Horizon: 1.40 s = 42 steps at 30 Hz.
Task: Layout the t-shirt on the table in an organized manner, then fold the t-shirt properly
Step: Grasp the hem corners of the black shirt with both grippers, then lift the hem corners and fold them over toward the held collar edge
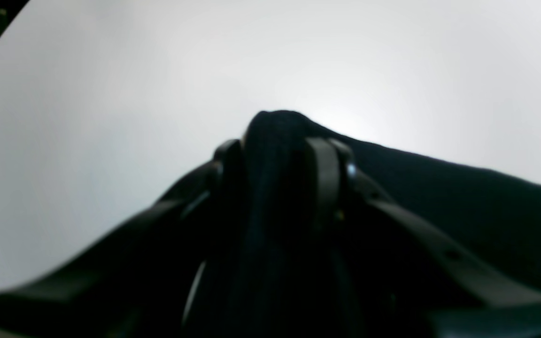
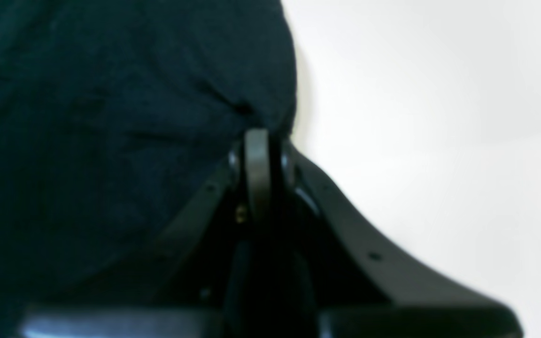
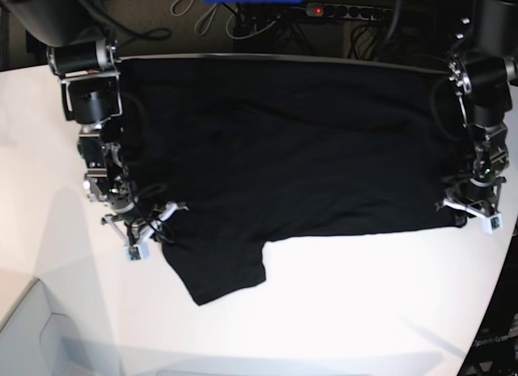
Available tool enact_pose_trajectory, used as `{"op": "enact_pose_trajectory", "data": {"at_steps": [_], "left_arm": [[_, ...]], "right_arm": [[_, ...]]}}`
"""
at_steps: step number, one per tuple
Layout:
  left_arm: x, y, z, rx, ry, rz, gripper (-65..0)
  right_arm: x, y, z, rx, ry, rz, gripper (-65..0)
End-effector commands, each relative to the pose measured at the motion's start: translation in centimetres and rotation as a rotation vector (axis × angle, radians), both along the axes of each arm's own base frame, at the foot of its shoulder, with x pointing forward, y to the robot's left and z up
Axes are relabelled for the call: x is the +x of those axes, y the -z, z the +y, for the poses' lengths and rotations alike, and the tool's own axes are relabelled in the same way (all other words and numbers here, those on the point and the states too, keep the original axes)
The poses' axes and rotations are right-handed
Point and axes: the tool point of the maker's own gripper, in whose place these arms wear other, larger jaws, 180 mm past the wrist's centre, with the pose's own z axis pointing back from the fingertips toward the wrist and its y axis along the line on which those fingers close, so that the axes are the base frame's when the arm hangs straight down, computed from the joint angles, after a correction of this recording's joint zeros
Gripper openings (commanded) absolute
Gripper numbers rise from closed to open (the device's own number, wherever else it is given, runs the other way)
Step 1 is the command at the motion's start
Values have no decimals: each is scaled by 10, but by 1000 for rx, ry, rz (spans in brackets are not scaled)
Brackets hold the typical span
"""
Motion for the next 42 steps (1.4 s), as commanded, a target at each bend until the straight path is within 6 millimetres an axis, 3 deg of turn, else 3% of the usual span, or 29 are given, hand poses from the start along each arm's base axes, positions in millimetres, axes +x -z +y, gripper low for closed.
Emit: {"op": "enact_pose_trajectory", "data": {"at_steps": [1,7,9,11,12,18,21,23,31,34,38,42], "left_arm": [[8,-13,7,11,-2,-19,-437],[5,-5,3,0,0,-5,-449],[2,-2,2,-2,0,2,-513],[2,-2,2,-1,-1,2,-643],[2,-2,2,-1,-1,2,-650],[5,-6,0,-4,8,-12,-649],[12,-16,-1,4,23,-24,-650],[5,-16,1,-14,19,-2,-650],[-1,-48,-11,-18,75,-56,-650],[-7,-59,-15,-19,86,-81,-650],[-21,-73,3,-38,31,-120,-650],[-31,-79,15,-45,0,-119,-650]], "right_arm": [[-17,20,-2,-41,-24,110,-650],[-17,20,-2,-41,-24,110,-650],[-17,20,-2,-41,-24,110,-650],[-17,20,-2,-40,-24,107,-650],[-17,20,-2,-40,-24,107,-650],[-12,2,4,-30,-34,45,-650],[-9,-25,12,-35,-62,-47,-650],[-10,-38,17,-35,-76,-87,-650],[-19,-62,23,-46,-104,-162,-650],[-24,-76,5,-41,-51,-205,-650],[-32,-96,-15,-42,6,-262,-650],[-51,-102,-22,-50,23,-281,-650]]}}
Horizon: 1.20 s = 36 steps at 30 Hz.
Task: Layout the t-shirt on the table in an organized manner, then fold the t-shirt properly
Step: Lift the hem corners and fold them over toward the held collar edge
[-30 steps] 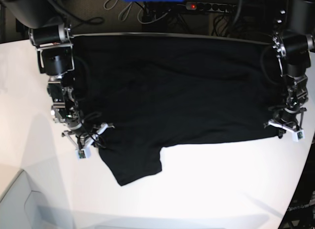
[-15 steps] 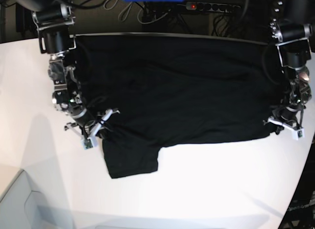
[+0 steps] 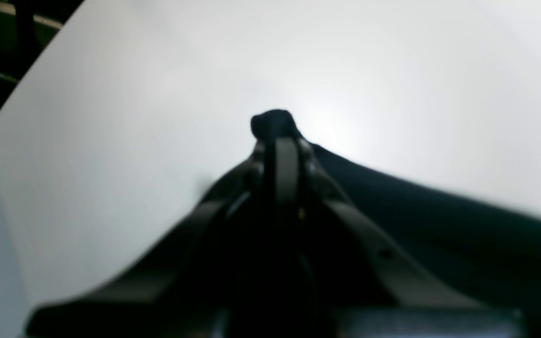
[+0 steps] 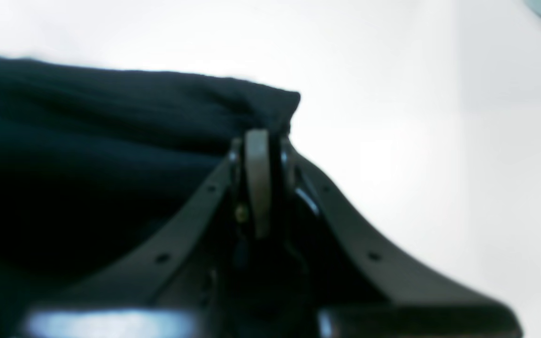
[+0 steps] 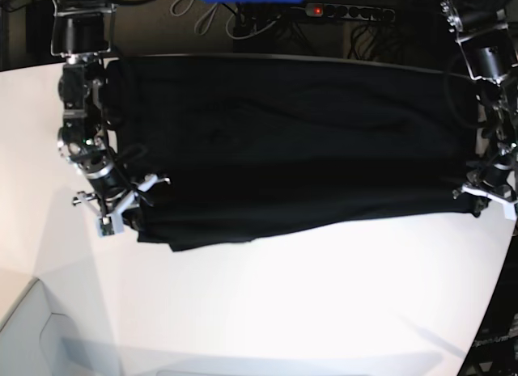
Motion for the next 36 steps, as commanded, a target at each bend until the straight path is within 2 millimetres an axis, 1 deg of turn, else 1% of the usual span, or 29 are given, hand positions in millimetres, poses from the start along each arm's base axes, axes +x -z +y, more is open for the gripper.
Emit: {"op": "enact_pose_trajectory", "data": {"at_steps": [1,3,7,11,15,16,21,23,26,29,31,34,36], "left_arm": [[7,-29,14,34,-13,-76,-650],[1,-32,14,42,-13,-77,-650],[-4,-44,6,45,-6,-99,-650],[-19,-57,2,60,-8,-103,-650],[-40,-67,0,72,-31,-112,-650],[-46,-68,0,77,-36,-111,-650],[-75,-64,-1,86,-63,-87,-650],[-88,-55,-1,86,-71,-62,-650],[-102,-41,0,80,-76,-19,-650],[-116,-25,0,62,-89,23,-650],[-123,-22,3,64,-99,36,-650],[-129,-19,4,63,-100,51,-650],[-130,-18,4,67,-100,57,-650]], "right_arm": [[3,-21,-4,-2,3,-66,-650],[-9,-26,-4,-7,0,-80,-650],[-30,-37,5,-17,-24,-108,-650],[-51,-45,12,-24,-45,-119,-650],[-66,-44,12,-29,-44,-108,-650],[-70,-41,12,-29,-45,-97,-650],[-86,-26,12,-27,-45,-48,-650],[-92,-20,11,-26,-45,-28,-650],[-97,-15,13,-24,-48,-10,-650],[-106,1,12,-20,-44,35,-650],[-110,15,9,-16,-35,73,-650],[-116,34,5,-12,-22,126,-650],[-121,44,2,-14,-17,155,-650]]}}
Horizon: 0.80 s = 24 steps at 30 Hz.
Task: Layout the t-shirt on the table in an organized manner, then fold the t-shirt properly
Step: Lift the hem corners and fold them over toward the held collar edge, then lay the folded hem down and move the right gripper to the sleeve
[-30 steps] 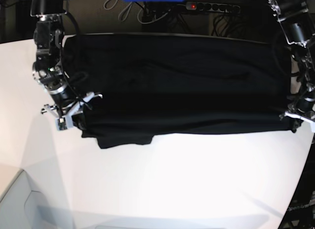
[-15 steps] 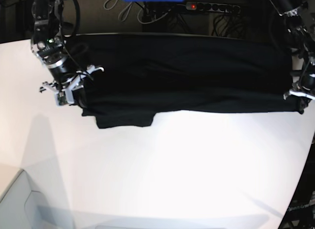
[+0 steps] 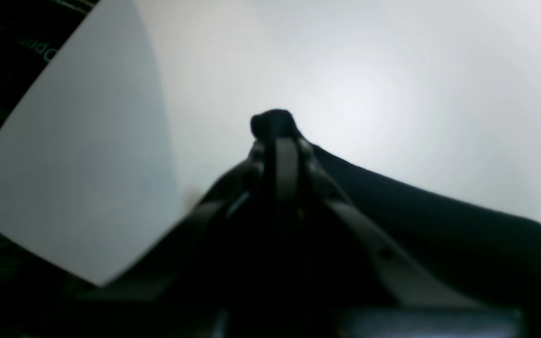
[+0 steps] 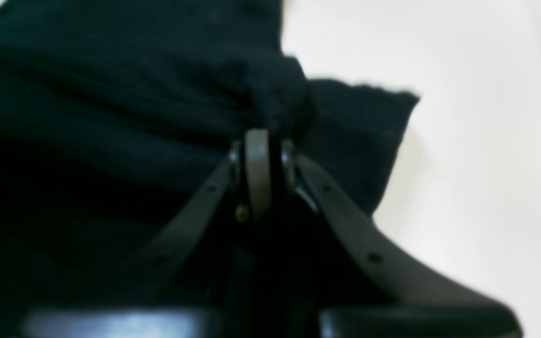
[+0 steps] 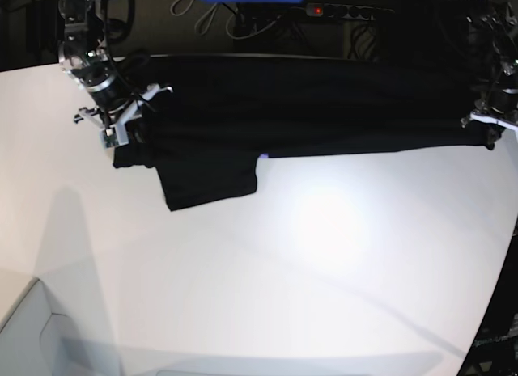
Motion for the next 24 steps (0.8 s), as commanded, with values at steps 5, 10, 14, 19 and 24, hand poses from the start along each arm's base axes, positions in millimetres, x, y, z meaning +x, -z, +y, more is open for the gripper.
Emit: {"op": "enact_pose_trajectory", "data": {"at_steps": [5,10,14,19,24], "left_arm": [[5,-14,7,33,2,-38,-650],[7,-14,7,35,5,-39,-650],[8,-14,6,32,5,-40,-650],[8,0,10,-1,-17,-20,-650],[5,8,13,-15,-26,-1,-650]], "right_arm": [[-6,-2,-3,5,3,-11,-650],[-13,-33,8,17,-24,-106,-650],[-16,-52,16,17,-44,-143,-650],[-28,-45,17,19,-47,-113,-650],[-45,-17,8,12,-28,-29,-650]]}}
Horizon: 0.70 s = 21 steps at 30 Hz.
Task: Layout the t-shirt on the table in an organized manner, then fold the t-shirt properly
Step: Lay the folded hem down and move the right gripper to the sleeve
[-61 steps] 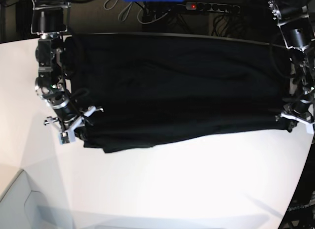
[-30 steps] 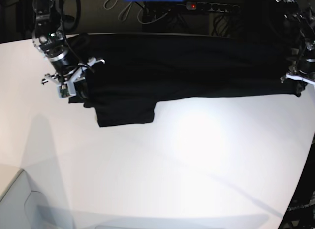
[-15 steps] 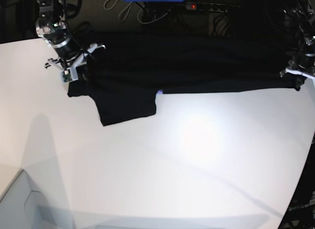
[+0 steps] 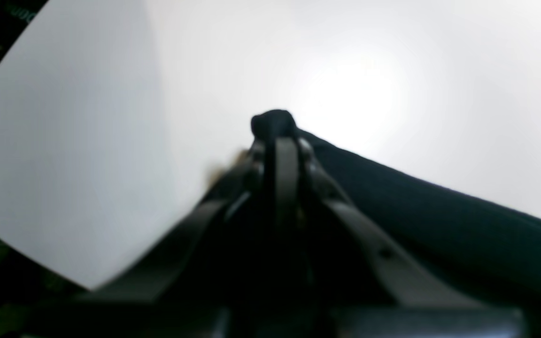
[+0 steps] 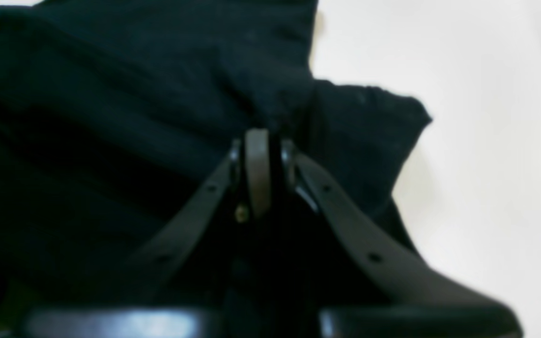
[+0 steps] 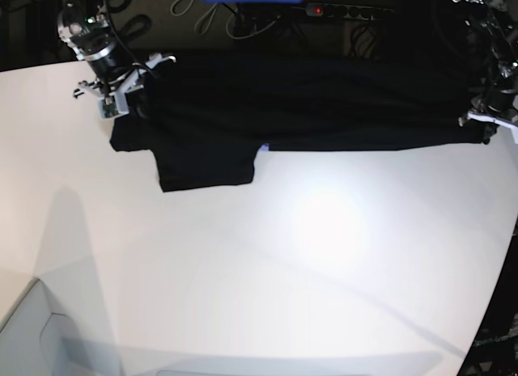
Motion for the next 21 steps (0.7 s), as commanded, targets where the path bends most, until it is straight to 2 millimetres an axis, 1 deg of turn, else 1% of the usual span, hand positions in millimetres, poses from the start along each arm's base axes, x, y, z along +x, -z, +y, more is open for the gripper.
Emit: {"op": "enact_pose_trajectory", "data": {"at_steps": [1,4,7,8,11,13,15,16,17,18,21], "left_arm": [[8,-17,9,38,16,-42,-650],[17,-18,2,28,63,-60,-650],[15,-3,0,-10,66,-37,-650],[17,0,3,-17,59,-32,-650],[13,15,6,-50,39,-3,-650],[10,22,5,-67,33,10,-650],[18,23,2,-80,49,-2,-650],[20,26,0,-82,62,5,-650],[20,31,-2,-81,76,21,-650],[25,32,-3,-78,88,25,-650],[35,39,-8,-68,129,53,-650]], "right_arm": [[-2,4,-6,-5,7,5,-650],[-13,28,-11,-2,24,73,-650],[-11,40,-14,1,39,96,-650],[-13,45,-16,-1,42,112,-650],[-7,50,-15,8,52,116,-650],[-2,56,-18,5,59,130,-650],[1,65,-21,-2,65,169,-650],[5,69,-22,-8,68,190,-640],[7,73,-24,-14,71,214,-618],[10,76,-25,-18,73,230,-596],[18,75,-28,-31,72,242,-521]]}}
